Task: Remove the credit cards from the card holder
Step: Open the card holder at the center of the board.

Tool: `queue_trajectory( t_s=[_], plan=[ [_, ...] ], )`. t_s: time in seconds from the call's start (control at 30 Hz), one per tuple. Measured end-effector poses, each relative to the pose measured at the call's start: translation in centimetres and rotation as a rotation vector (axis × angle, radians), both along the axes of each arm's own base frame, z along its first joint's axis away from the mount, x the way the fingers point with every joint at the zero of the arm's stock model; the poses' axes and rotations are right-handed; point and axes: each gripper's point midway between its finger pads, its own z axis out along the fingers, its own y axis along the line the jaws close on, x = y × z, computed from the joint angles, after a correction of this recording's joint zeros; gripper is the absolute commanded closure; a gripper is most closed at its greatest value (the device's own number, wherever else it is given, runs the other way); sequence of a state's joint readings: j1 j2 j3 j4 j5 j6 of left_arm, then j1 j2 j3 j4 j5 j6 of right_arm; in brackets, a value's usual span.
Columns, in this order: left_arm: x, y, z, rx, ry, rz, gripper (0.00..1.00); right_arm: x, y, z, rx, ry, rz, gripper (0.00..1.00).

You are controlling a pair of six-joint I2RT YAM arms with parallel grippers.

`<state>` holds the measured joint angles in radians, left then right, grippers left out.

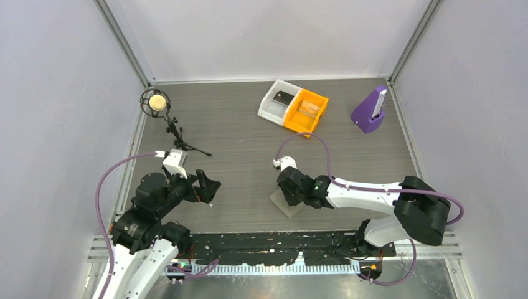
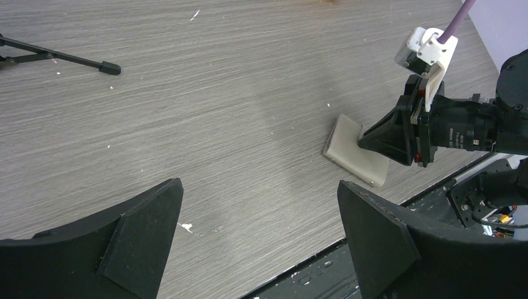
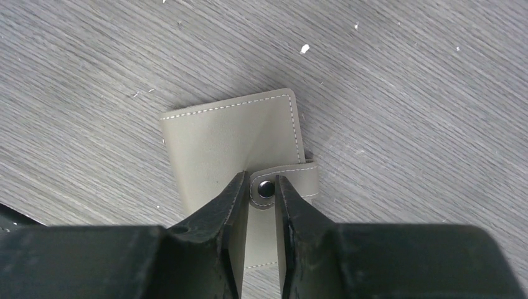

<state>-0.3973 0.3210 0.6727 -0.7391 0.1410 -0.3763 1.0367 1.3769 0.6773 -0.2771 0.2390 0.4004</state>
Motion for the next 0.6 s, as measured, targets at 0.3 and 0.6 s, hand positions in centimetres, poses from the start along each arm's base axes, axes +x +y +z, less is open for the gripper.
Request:
queue_trajectory(
  t_s=[0.3,0.6],
  plan=[
    [0.2,-0.1,-0.1,0.005,0.014,0.001,0.01,0.1,1.5,0.7,0.113,0.027,-0.107,0.95],
    [0.3,0.2,0.1,0.036,0.100,0.023,0.01,-0.6,4.9,2.5,0.369,0.118,-0.195,0.95]
  ],
)
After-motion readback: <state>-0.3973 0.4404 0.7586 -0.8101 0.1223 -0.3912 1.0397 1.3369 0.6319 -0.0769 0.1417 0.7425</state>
